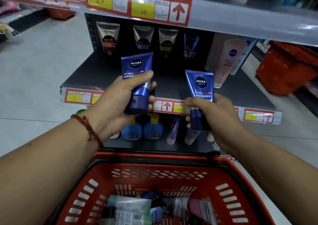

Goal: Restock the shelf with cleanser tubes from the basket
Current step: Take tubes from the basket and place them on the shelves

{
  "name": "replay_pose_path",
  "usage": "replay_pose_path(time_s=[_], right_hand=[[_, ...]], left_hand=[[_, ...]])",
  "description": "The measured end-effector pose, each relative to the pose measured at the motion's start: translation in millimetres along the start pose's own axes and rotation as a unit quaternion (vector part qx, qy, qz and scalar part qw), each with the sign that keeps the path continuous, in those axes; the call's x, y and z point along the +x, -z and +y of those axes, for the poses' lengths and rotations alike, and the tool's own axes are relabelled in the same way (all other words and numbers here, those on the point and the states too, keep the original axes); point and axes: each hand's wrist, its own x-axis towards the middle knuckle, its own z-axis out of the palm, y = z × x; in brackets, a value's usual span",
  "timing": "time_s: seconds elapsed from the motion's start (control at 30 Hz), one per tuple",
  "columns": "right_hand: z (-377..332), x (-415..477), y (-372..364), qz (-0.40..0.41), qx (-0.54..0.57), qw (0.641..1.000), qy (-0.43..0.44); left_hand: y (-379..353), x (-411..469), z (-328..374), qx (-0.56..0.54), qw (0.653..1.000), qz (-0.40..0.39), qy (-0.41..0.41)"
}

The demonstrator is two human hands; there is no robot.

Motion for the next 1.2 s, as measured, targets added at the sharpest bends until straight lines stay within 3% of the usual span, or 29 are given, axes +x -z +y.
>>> replay_pose_path(time_s=[0.23,0.43,0.57,0.73,0.9,1.07,1.2], right_hand=[[-19,69,-15,0.021,-0.058,0.997,0.047],[-31,151,-30,0.071,-0.033,0.994,0.072],[-26,196,-42,0.11,-0.03,0.99,0.077],[-13,223,-44,0.164,-0.025,0.975,0.148],[1,236,-37,0.138,-0.026,0.977,0.164],[13,239,-32,0.149,-0.1,0.97,0.167],[11,220,-27,0.125,-0.245,0.955,0.109]], left_hand=[[-15,35,-4,0.082,0.995,0.016,-0.057],[-12,65,-7,0.063,0.998,0.002,0.004],[-2,81,-11,0.065,0.997,0.002,-0.028],[11,90,-10,0.078,0.994,-0.044,-0.069],[5,90,2,0.088,0.986,-0.081,-0.113],[-13,89,9,0.106,0.981,-0.075,-0.144],[-24,89,12,0.167,0.974,-0.017,-0.153]])
